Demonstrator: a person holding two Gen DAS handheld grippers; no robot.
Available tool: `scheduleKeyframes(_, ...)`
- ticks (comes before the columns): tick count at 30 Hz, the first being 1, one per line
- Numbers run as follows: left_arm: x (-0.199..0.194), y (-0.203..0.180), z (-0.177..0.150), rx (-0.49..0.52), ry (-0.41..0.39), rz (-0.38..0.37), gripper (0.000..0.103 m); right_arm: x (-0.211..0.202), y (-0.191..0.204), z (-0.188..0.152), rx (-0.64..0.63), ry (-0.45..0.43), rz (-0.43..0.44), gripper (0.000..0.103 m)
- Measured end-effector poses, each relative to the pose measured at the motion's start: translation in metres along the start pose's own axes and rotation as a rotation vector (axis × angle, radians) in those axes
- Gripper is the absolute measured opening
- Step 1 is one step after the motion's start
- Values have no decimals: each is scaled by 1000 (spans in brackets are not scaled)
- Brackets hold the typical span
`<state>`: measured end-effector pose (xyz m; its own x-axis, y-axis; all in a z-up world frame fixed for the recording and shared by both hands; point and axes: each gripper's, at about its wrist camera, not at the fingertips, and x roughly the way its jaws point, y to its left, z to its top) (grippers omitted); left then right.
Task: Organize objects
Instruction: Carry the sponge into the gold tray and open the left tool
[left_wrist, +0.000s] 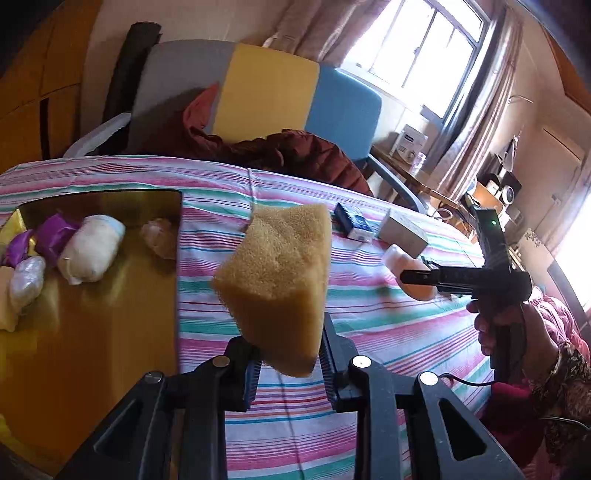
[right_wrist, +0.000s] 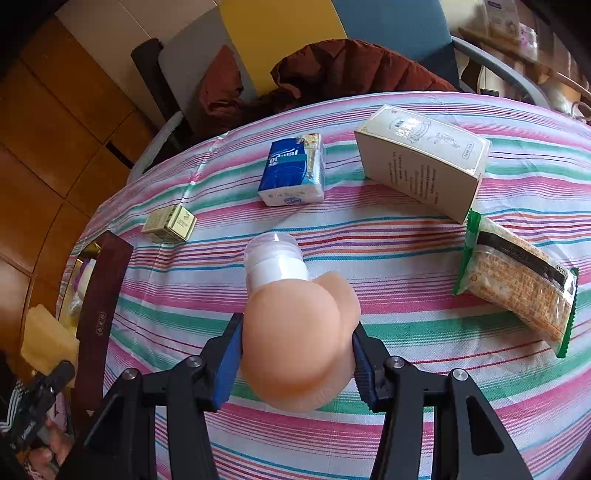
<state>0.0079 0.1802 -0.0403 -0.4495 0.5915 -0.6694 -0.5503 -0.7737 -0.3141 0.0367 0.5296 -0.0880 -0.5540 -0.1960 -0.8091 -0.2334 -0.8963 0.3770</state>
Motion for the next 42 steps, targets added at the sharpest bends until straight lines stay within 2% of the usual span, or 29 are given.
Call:
scheduleKeyframes(4,-15,38,6,-41,-2,76,27,-3,2,0,-12,-13,2,53)
scheduleKeyframes(7,-18,70,10,-95,28,122,27,-2,1,-1,-4,-10,7,53)
scheduleKeyframes(12,-9,120,5,-205,149,210,27,-1,-1,-1,5,-7,7,53)
scheduleKeyframes(14,-7,134,3,-247,175,224,27,-1,-1,0,6,-10,8,53)
scheduleKeyframes(17,0,148,-1,-279,224,244,32,-3,-1,1,5,-18,16,53)
scheduleKeyframes(19,0,153,-1,-296,222,298,42,-3,0,1,2,-20,23,53)
scheduleKeyframes(21,-2,155,-1,-314,203,319,45,-4,2,0,-5,-23,25,54)
scheduleKeyframes(26,-12,156,-3,-326,131,294,47,-6,8,0,-29,-39,35,54)
scheduleKeyframes(29,-21,157,-4,-336,65,303,47,-12,13,0,-53,-75,47,54)
scheduleKeyframes(31,-23,154,-1,-326,29,277,47,-18,18,0,-78,-107,61,54)
scheduleKeyframes(32,-23,154,0,-316,27,264,42,-21,20,0,-91,-121,66,54)
scheduleKeyframes(35,-12,150,13,-277,51,231,36,-26,29,0,-128,-145,73,54)
scheduleKeyframes(37,-7,149,15,-250,76,210,36,-28,35,0,-132,-148,82,54)
scheduleKeyframes(39,7,147,17,-224,144,189,36,-30,41,2,-120,-141,112,54)
scheduleKeyframes(42,8,148,15,-236,141,209,36,-36,59,-1,-115,-149,164,54)
